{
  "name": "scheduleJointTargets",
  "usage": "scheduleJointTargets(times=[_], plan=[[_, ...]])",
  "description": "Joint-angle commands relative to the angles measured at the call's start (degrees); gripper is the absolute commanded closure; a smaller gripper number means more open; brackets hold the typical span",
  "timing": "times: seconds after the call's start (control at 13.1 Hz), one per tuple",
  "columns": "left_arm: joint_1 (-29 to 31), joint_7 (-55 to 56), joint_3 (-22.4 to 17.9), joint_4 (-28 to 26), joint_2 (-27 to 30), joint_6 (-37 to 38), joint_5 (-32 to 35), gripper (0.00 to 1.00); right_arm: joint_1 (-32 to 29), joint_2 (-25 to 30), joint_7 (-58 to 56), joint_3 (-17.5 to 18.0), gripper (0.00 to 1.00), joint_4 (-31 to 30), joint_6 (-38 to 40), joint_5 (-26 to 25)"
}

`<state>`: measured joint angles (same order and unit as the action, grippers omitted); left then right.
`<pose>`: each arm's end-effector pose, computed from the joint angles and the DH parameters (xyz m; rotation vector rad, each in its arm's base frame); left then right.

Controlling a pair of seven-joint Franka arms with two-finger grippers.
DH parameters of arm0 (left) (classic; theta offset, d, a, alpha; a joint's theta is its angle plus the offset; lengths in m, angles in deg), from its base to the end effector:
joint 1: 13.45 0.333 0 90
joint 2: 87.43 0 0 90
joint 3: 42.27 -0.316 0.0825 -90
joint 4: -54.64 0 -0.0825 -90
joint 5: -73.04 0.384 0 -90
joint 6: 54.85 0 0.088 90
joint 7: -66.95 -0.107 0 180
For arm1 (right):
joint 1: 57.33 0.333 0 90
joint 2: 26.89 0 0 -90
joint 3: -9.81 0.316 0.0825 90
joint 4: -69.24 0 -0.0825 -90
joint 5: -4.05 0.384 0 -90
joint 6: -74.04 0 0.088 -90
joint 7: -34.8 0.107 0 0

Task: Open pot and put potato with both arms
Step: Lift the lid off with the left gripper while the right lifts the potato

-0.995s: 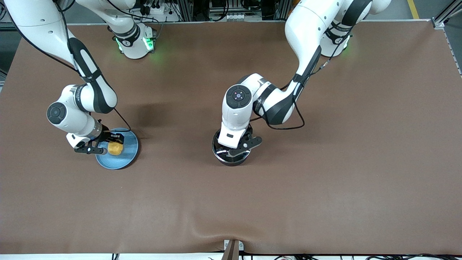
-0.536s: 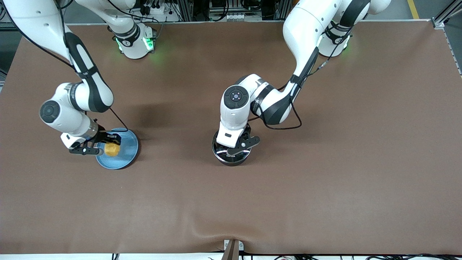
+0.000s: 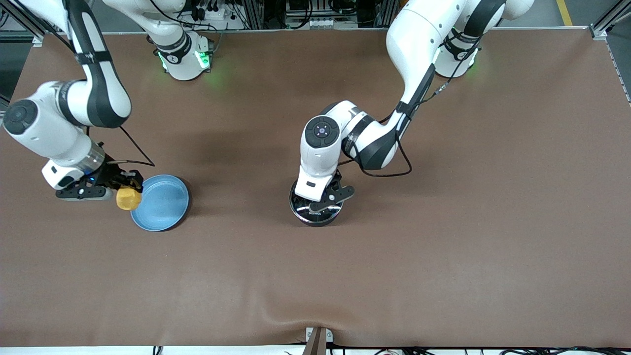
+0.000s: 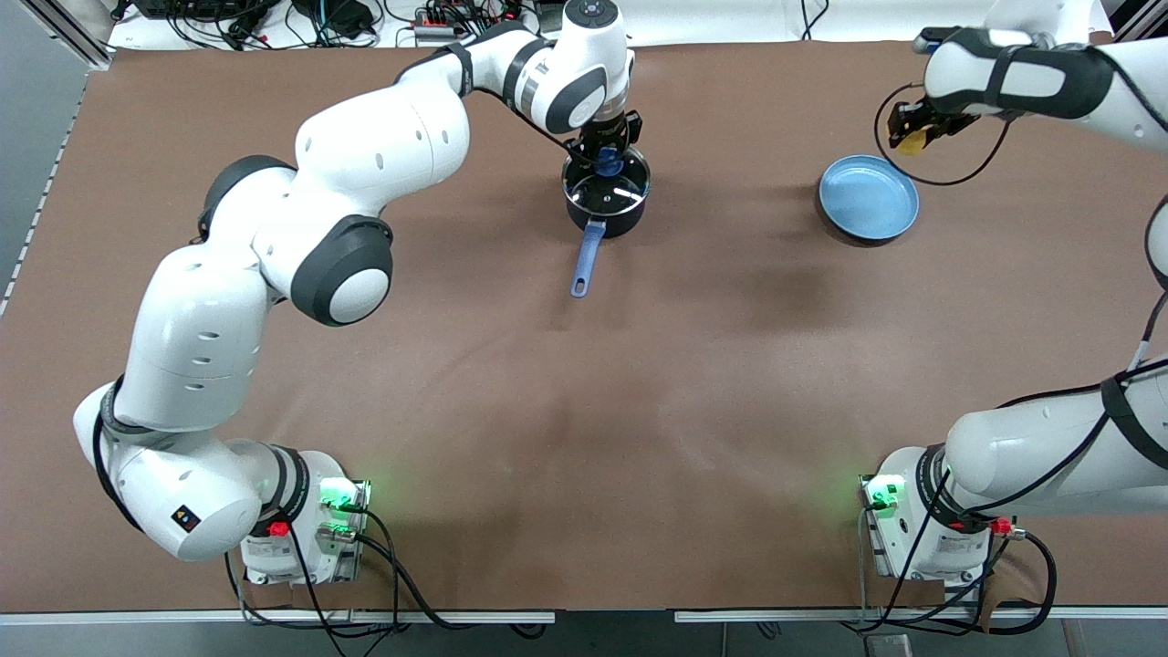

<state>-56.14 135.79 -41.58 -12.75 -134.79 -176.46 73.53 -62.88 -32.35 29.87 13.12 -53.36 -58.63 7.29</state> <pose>0.5631 -0.5278 0.3048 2.9651 0.6704 0.1003 0.5613 -0.0212 0.3685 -3.0954 -0.0152 -0.1291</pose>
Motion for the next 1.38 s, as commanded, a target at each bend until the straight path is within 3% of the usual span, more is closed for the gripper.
scheduleJointTargets(times=[0.0,0.31,0.61,0.77,1.0,1.3], plan=[[0.5,-0.28,-0.51,-0.19,6.29,1.82,-0.49,1.0,-0.25,2.21,-0.78,0.3,1.0,5.68,10.19,0.37],[2.69,-0.54,-0.86,-1.69,16.05,8.3,-0.23,1.0,-0.34,2.21,-0.69,0.03,1.0,17.8,28.38,0.37],[5.15,-6.51,-0.69,-2.83,22.38,19.55,-0.32,1.0,-0.42,2.39,-0.43,-0.06,1.0,29.32,44.65,0.02],[7.43,-11.85,-0.6,-7.03,26.85,22.55,-0.41,1.0,-0.34,2.39,-0.34,-0.14,1.0,33.81,51.07,-0.33],[12.53,-22.22,-0.51,-17.48,35.11,22.91,-0.49,1.0,-0.16,2.82,1.31,0.82,1.0,35.14,53.47,-0.25],[18.95,-33.13,-0.6,-25.59,39.53,22.82,-0.49,1.0,1.86,2.39,14.23,9.15,1.0,35.85,49.45,-0.42]])
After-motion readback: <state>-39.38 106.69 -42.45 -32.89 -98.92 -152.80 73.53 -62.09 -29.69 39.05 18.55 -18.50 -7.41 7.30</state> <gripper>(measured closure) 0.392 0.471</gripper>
